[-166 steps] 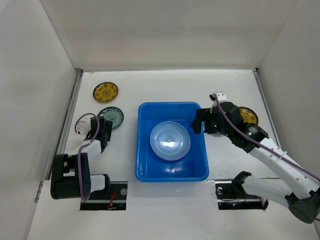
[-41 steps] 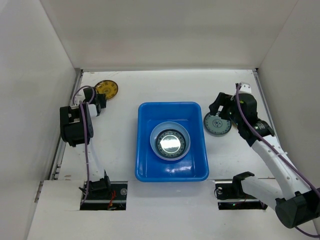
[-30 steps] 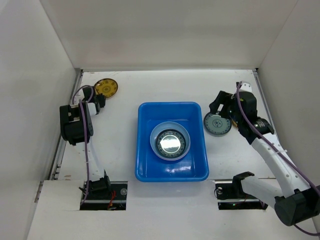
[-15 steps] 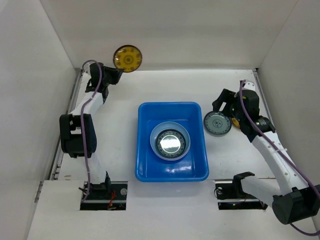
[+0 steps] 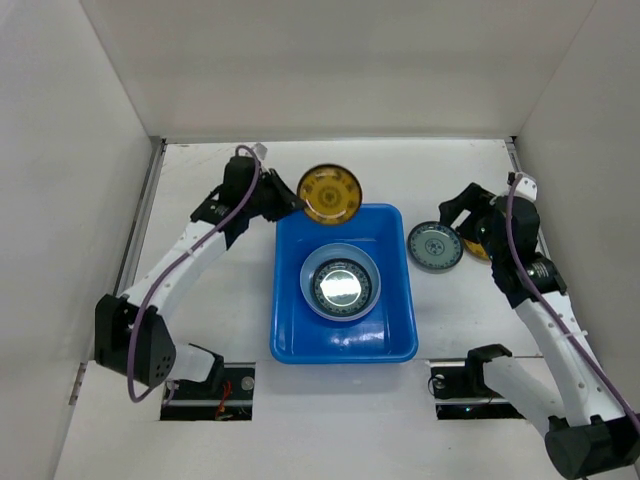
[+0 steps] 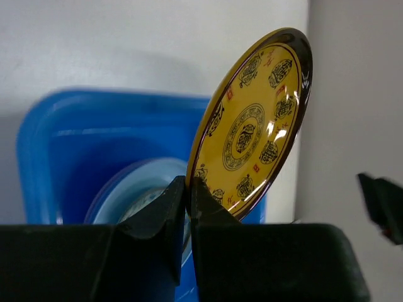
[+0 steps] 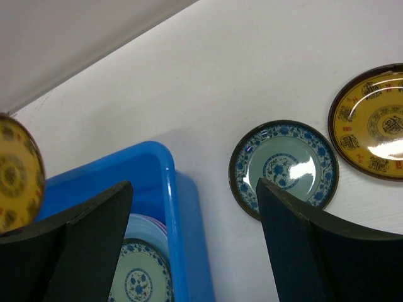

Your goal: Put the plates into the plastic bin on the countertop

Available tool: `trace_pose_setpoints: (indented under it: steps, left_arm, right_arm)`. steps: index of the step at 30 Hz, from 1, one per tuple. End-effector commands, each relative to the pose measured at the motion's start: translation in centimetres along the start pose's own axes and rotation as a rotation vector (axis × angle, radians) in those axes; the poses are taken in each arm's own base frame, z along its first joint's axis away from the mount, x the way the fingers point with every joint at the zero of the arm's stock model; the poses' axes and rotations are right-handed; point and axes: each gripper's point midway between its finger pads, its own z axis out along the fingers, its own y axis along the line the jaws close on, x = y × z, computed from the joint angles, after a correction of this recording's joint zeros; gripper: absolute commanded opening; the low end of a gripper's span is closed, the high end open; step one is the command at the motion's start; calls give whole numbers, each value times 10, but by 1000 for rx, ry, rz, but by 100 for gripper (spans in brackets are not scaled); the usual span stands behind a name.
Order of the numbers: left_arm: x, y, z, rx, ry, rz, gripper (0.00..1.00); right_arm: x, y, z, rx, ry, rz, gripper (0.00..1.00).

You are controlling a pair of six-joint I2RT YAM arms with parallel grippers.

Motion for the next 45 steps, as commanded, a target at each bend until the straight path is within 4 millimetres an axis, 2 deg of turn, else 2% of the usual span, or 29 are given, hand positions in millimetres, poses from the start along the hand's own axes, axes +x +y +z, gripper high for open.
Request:
trace_pose_setpoints:
  steps: [1, 5, 8, 13, 22, 24, 27, 30, 32, 37, 39, 42, 45]
  left_arm:
    - [49, 24, -25, -109, 101, 176, 1]
    - [102, 33, -34, -154, 233, 304, 1]
    - [125, 37, -38, -203, 261, 411, 1]
    - [144, 50, -36, -290, 283, 521, 2]
    - [160, 76, -25, -402, 347, 617, 6]
    - [159, 73, -21, -417, 339, 643, 9]
    - [159, 66, -18, -435, 337, 688, 25]
    - [156, 53, -21, -430, 313, 734, 47]
    - [153, 41, -25, -409, 285, 757, 66]
    - [131, 7, -41, -324, 179, 752, 100]
    - [117, -9, -51, -281, 132, 744, 100]
    - [92, -31, -75, -212, 38, 700, 100]
    - [67, -36, -103, -166, -80, 624, 100]
  right_arm:
    - [-4, -3, -4, 5, -37, 47, 85]
    - [1, -1, -10, 1, -22, 48, 85]
    - [3, 1, -13, -6, -21, 55, 84]
    - [10, 3, -14, -8, 1, 52, 84]
    - [8, 8, -20, -25, 2, 42, 84]
    - [8, 8, -22, -30, 0, 43, 84]
    - [15, 6, -23, -28, 13, 45, 84]
    - [22, 0, -19, -8, 27, 57, 85]
    - [29, -3, -16, 10, 50, 75, 85]
    - [36, -33, -4, 125, 48, 245, 85]
    - [48, -51, 5, 190, 72, 331, 84]
    - [80, -68, 16, 254, 173, 407, 84]
    - [115, -82, 26, 316, 266, 485, 83]
